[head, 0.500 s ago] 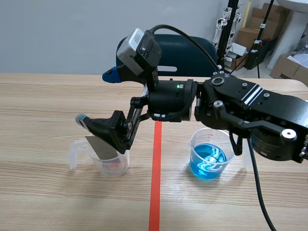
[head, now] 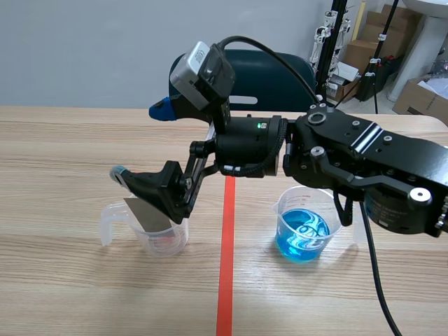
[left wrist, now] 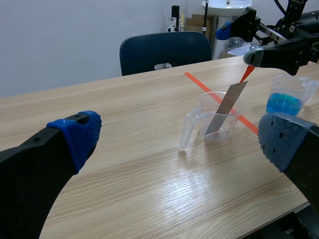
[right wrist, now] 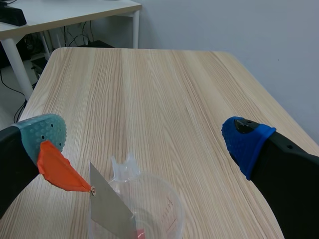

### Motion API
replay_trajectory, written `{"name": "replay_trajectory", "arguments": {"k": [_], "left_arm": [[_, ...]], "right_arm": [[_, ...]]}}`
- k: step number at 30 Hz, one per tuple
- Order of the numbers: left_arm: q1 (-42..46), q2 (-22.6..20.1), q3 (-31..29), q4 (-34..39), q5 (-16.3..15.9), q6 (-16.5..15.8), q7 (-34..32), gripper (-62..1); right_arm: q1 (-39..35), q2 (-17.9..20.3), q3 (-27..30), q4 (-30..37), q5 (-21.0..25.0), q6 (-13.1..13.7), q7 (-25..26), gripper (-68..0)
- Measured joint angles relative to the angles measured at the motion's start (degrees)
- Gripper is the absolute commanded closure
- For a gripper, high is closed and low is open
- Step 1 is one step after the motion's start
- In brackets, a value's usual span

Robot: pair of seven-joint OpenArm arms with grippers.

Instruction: Do the redox reaction experiment. return to the home posture

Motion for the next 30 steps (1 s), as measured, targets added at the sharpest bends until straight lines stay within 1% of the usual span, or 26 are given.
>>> {"name": "replay_trajectory", "arguments": {"k": [14, 18, 23, 27, 30], "left_arm": [[0.0, 0.0, 0.0, 0.0, 0.0, 0.0, 0.0, -62.3], [0.0, 0.0, 0.0, 0.0, 0.0, 0.0, 0.0, -62.3], [0.0, 0.0, 0.0, 0.0, 0.0, 0.0, 0.0, -62.3], [0.0, 0.0, 0.0, 0.0, 0.0, 0.0, 0.0, -62.3], [0.0, 0.0, 0.0, 0.0, 0.0, 0.0, -0.1, -62.3]], "right_arm": [[0.0, 0.0, 0.0, 0.0, 0.0, 0.0, 0.0, -67.9], [0.0, 0.0, 0.3, 1.2, 0.0, 0.0, -1.9, -67.9], [0.0, 0.0, 2.8, 3.8, 0.7, 0.0, -2.5, -67.9], [-0.1, 0.0, 3.9, 5.7, 1.2, 0.0, -4.9, -67.9], [-1.5, 0.0, 6.4, 7.7, 1.3, 0.0, -6.1, -67.9]]}}
